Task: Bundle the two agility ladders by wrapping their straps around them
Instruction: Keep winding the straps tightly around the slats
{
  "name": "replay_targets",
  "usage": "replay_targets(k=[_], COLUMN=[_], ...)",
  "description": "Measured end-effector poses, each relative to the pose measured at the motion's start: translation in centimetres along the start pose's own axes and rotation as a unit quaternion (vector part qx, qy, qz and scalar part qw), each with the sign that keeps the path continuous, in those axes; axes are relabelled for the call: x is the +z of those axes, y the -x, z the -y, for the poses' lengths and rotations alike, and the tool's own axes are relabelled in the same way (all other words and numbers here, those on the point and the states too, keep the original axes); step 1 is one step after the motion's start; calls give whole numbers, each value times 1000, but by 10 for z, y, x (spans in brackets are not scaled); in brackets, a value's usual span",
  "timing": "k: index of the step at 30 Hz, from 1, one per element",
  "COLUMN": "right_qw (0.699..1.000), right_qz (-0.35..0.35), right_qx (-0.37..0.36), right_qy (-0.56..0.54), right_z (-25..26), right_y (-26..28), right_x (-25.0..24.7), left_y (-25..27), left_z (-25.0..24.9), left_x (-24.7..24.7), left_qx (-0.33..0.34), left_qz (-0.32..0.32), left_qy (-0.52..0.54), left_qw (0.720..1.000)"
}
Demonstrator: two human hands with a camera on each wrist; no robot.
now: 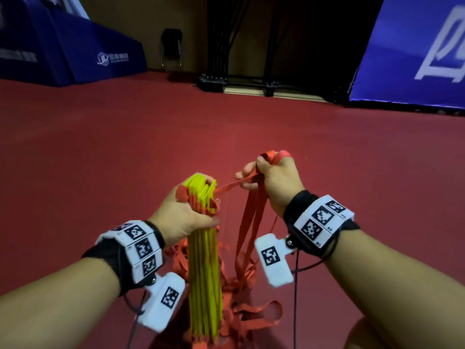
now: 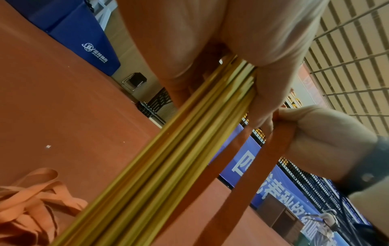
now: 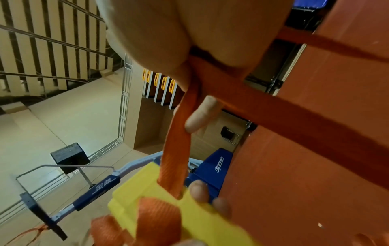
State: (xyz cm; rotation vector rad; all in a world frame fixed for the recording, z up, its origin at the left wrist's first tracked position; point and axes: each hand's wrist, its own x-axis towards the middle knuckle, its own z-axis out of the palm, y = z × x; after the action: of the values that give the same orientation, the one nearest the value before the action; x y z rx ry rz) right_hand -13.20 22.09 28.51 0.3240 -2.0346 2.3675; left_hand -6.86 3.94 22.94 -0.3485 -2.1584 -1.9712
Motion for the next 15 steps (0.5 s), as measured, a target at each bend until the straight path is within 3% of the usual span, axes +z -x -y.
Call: replay_targets(k=[3,7,10,13,15], right_qw=[999,998,996,964,942], right_qz=[-43,-46,-2,73,87], right_qx=[-8,-25,-18,39,76], right_qy=[4,-35,82,251,314], right_z=[-1,5,-1,-19,-27], right_y=[-6,-8,-7,-10,-9], right_x=[-5,-2,-3,-11,-13], left_y=[2,0,0,2,2], left_z=[-3,-2,-3,-4,-3], left_x=[0,4,6,8,10], left_qx=[-15,-28,-19,-21,-30], left_qz=[28,50,35,10,5], left_qy=[11,13,-10,-27,-20], left_qw=[999,998,999,999,999])
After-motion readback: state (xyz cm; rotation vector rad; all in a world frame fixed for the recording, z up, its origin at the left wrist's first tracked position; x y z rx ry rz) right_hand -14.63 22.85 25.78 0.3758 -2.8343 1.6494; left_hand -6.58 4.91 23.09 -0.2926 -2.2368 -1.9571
